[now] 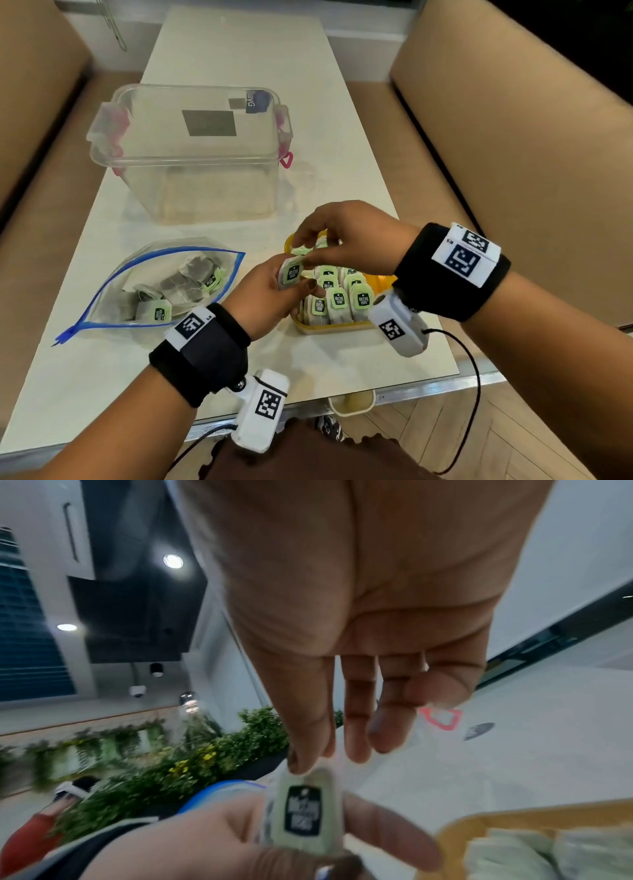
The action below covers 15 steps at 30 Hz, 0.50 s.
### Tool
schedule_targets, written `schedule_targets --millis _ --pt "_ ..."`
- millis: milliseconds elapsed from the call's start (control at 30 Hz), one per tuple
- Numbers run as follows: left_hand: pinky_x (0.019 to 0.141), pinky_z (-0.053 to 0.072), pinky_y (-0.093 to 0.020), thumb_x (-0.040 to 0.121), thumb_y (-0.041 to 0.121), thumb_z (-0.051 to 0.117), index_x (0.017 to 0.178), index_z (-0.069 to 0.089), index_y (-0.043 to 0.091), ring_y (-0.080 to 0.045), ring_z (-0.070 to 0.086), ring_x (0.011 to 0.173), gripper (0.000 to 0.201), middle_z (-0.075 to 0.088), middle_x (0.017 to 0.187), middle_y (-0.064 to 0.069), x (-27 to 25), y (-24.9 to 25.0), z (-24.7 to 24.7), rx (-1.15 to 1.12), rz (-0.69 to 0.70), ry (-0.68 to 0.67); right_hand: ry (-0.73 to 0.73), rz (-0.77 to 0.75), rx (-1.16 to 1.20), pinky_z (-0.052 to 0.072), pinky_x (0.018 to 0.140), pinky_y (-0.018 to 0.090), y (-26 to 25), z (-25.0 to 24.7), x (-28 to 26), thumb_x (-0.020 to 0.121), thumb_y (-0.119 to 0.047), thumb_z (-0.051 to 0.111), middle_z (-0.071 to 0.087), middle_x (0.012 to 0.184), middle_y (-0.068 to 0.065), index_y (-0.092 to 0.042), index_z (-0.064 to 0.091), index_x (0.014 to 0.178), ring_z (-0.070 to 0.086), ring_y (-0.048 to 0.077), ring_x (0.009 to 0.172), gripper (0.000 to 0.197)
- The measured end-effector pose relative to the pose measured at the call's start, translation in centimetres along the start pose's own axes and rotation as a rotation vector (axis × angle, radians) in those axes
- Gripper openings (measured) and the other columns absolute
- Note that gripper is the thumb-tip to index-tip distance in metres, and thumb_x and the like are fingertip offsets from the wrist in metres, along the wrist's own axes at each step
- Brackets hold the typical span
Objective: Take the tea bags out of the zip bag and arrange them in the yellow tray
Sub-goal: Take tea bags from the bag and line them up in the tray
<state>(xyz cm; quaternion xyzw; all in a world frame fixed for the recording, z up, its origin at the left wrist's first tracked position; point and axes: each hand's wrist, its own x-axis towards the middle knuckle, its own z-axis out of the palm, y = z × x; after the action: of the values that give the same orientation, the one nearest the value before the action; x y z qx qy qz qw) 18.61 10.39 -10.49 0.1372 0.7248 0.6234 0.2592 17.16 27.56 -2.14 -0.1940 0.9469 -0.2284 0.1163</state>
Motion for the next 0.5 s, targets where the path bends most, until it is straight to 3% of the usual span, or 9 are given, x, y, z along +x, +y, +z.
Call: schedule_targets --millis 100,200,300,367,500 --pt "0.049 0.041 -0.017 0.094 0.006 0.055 0.106 0.055 0.015 -0.006 0.055 0.050 0.015 0.073 0.085 -0.008 0.0 0.4 0.4 -0.035 0.007 -0.020 -0.016 -0.014 0.001 0.035 0.065 0.001 -0.5 0.5 0.1 0.088 -0.026 0.066 0.060 0.081 -0.016 -0.020 0.070 0.096 0.048 -0.021 0.069 0.011" --pt "0.049 0.046 -0.018 0.092 0.010 0.057 0.108 0.055 0.013 -0.010 0.064 0.058 0.016 0.072 0.092 -0.007 0.1 0.2 0.3 -0.076 0.013 0.001 0.017 0.042 0.003 0.035 0.060 0.006 0.0 0.3 -0.2 0.089 -0.021 0.062 0.061 0.079 -0.012 -0.017 0.067 0.095 0.051 -0.008 0.062 0.009" --pt "0.058 0.053 -0.022 0.092 0.008 0.057 0.105 0.056 0.010 -0.012 0.069 0.069 0.013 0.070 0.094 -0.007 0.2 -0.4 -0.4 -0.154 -0.004 0.099 0.073 0.125 0.080 0.046 0.062 0.021 1.0 0.2 -0.7 0.090 -0.019 0.061 0.063 0.078 -0.006 -0.018 0.063 0.092 0.058 0.004 0.060 0.003" --pt "0.061 0.055 -0.024 0.093 0.005 0.055 0.097 0.060 0.012 -0.012 0.069 0.072 0.009 0.070 0.088 -0.004 0.3 -0.6 -0.9 -0.155 0.033 0.165 0.115 0.177 0.139 0.048 0.057 0.022 1.8 0.5 -1.2 0.090 -0.019 0.060 0.064 0.074 -0.007 -0.021 0.061 0.088 0.065 0.014 0.060 0.003" --pt "0.069 0.058 -0.031 0.089 0.004 0.060 0.091 0.065 0.015 -0.012 0.068 0.080 0.012 0.069 0.086 -0.003 0.5 -0.5 -1.3 -0.162 0.087 0.211 0.193 0.227 0.323 0.050 0.056 0.023 2.6 1.5 -2.0 0.090 -0.015 0.063 0.068 0.076 -0.001 -0.011 0.065 0.091 0.069 0.018 0.063 0.005"
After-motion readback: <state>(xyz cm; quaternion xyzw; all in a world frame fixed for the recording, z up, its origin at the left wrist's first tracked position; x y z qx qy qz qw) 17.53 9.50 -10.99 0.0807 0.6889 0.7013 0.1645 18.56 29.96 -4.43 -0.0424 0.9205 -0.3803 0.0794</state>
